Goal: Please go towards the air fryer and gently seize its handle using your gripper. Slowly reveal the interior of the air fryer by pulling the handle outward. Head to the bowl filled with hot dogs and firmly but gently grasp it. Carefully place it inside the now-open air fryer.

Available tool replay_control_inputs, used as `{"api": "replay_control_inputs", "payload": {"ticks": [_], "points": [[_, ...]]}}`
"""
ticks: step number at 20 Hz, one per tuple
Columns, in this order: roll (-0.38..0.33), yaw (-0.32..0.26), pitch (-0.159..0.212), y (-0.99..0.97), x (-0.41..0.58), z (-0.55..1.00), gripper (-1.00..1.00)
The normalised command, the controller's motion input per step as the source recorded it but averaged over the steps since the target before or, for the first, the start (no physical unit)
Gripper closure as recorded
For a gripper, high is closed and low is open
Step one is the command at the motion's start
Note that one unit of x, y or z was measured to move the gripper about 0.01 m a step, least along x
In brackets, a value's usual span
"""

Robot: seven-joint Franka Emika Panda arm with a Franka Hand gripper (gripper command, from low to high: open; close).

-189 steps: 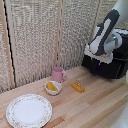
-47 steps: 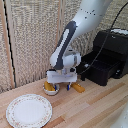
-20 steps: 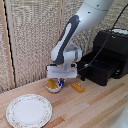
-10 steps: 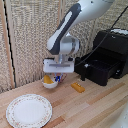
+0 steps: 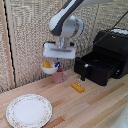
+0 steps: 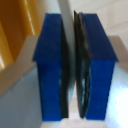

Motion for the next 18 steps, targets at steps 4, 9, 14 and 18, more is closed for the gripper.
{"api": "replay_control_inputs", "payload": {"ticks": [4, 9, 14, 18], "points": [[-0.03, -0.029, 0.0, -0.61, 0.156, 0.64, 1.0], [-0.029, -0.202, 0.0, -0.55, 0.216, 0.38, 1.0], [-0.053, -0.185, 0.025, -0.59, 0.261, 0.47, 1.0], [-0.097, -0.125, 0.109, -0.72, 0.231, 0.43, 1.0]]}}
